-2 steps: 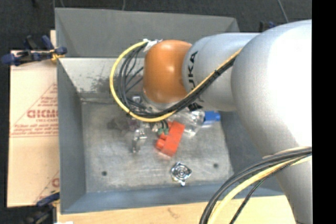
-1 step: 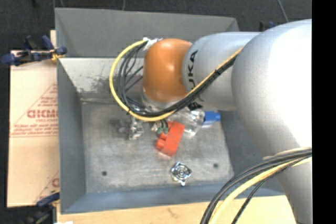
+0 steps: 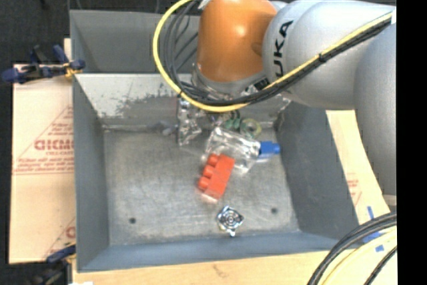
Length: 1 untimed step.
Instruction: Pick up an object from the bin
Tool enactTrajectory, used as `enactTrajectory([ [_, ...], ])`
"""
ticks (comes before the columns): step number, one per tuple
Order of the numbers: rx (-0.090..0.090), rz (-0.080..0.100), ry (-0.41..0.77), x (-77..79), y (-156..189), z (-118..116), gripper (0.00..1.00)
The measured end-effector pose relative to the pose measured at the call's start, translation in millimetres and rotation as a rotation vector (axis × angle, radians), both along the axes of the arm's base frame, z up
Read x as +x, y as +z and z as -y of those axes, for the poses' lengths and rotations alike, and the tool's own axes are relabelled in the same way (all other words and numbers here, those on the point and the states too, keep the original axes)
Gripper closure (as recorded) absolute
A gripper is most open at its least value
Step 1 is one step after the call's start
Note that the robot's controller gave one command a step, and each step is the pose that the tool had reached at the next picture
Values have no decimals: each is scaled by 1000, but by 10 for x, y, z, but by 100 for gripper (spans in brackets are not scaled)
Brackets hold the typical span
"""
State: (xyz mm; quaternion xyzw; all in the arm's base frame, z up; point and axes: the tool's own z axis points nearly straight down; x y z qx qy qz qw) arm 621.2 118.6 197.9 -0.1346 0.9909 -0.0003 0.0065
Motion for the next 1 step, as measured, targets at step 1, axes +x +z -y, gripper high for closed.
enactTrajectory([
  [1, -3, -2, 340, 15, 646, -207, 100],
])
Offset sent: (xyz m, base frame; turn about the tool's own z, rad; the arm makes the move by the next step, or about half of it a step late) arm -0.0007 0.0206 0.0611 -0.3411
